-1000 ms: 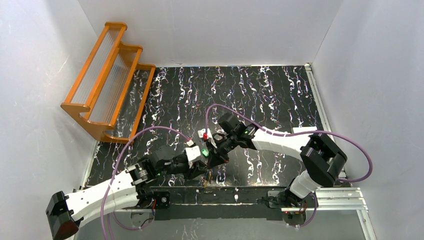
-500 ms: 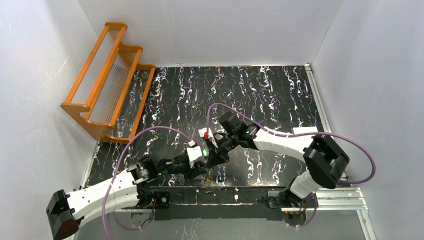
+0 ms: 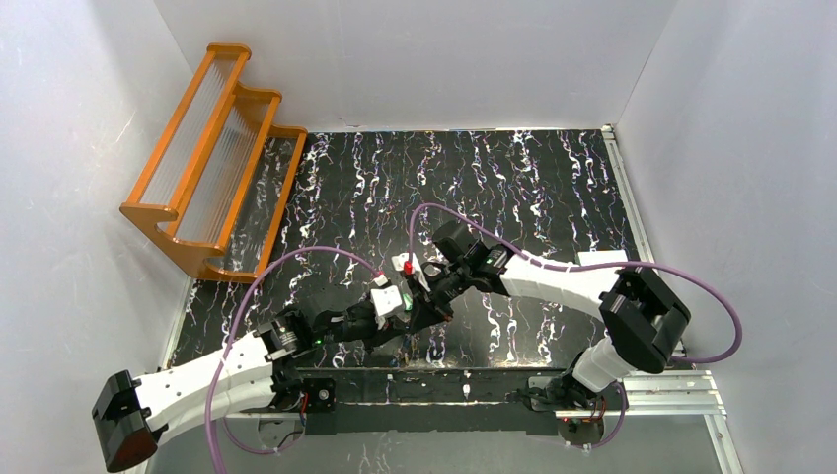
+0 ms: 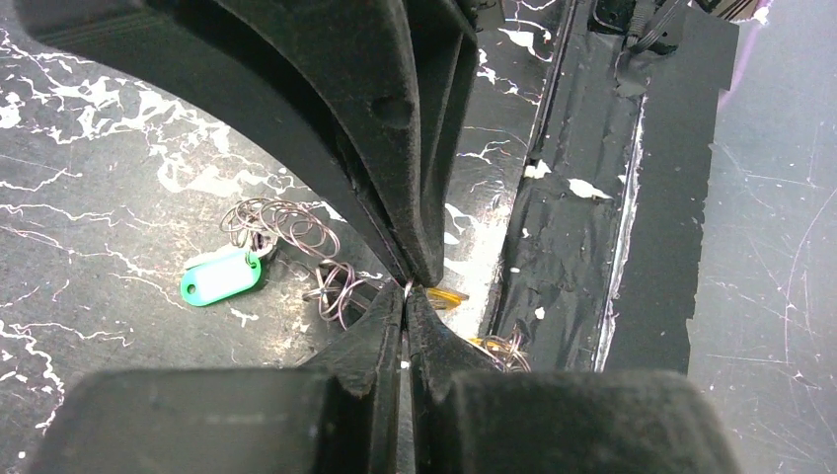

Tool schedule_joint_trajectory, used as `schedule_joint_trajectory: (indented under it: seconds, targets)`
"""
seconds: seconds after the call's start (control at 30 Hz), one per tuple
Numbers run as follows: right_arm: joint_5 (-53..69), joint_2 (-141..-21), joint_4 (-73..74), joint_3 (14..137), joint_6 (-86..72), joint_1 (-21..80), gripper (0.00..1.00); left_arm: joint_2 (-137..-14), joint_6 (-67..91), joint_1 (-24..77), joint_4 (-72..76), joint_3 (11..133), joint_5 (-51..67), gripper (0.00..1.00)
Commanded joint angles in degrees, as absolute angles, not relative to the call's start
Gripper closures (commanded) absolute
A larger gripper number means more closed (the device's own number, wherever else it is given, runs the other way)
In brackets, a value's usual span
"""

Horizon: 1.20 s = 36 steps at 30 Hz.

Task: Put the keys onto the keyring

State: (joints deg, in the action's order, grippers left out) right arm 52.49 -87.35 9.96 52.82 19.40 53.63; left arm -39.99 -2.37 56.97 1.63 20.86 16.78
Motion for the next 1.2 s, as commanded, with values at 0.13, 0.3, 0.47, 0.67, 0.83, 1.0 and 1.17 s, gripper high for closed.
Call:
schedule_joint_trajectory:
  seconds: [0.13, 0.3, 0.47, 0.67, 0.83, 1.0, 1.17]
  targets:
    - [50.04, -83.67, 5.55, 53.73, 18.13, 53.72, 0.98, -37.49, -1.83, 56.97, 0.35, 21.84, 15.14, 1.0]
    - [46.32, -81.1, 1.28, 51.81, 15.85, 53.7, 0.66, -34.32, 1.0, 56.99, 3.73, 20.32, 11.09, 1.0]
    - [40.57, -75.96, -6.85, 46.43, 12.42, 53.61, 0.52, -29.98, 5.21, 57.03, 16.73, 14.17, 8.24, 1.0]
    - [38.15, -71.09, -14.62, 40.87, 9.41, 53.41, 0.55, -26.62, 9.78, 57.01, 36.89, 4.14, 6.3, 1.0]
    - [38.27, -71.86, -14.41, 40.65, 9.16, 53.3, 0.63, -26.84, 9.79, 56.96, 44.25, 0.27, 6.22, 1.0]
    - [38.9, -73.63, -14.59, 40.11, 9.14, 53.33, 0.73, -27.0, 9.67, 56.97, 46.67, -0.69, 6.95, 1.0]
    - [38.65, -74.43, -14.8, 38.96, 9.09, 53.27, 0.74, -26.32, 9.49, 57.0, 47.1, -1.15, 6.86, 1.0]
